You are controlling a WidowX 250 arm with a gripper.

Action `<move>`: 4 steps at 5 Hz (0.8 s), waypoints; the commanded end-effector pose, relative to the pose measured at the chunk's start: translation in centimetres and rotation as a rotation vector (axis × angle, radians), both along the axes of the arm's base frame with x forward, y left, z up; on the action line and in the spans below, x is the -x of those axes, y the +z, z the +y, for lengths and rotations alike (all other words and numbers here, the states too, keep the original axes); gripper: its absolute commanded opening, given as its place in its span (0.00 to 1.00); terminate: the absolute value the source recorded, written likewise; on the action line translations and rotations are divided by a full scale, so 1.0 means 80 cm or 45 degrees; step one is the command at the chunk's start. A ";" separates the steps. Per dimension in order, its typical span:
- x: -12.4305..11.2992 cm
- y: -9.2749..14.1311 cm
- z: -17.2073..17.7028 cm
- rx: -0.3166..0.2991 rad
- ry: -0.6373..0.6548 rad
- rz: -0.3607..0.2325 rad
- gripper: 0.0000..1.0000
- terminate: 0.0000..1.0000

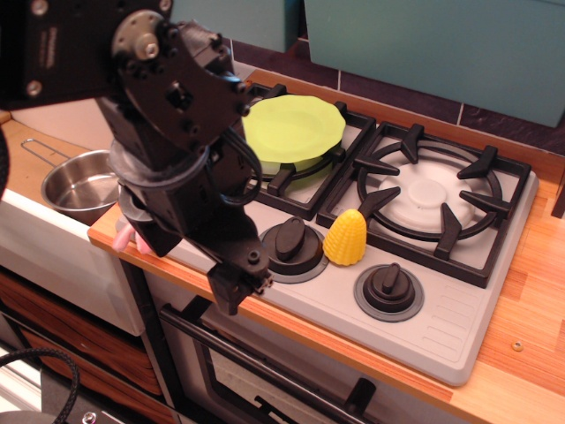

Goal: End effector reaching corn

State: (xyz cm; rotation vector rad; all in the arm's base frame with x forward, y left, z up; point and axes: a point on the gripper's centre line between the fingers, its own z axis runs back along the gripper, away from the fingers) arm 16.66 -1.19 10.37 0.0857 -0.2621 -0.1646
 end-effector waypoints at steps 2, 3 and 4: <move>-0.013 0.003 -0.014 0.003 0.019 -0.010 1.00 0.00; -0.029 0.008 -0.029 -0.004 0.050 -0.006 1.00 0.00; -0.050 0.013 -0.048 -0.012 0.091 0.013 1.00 0.00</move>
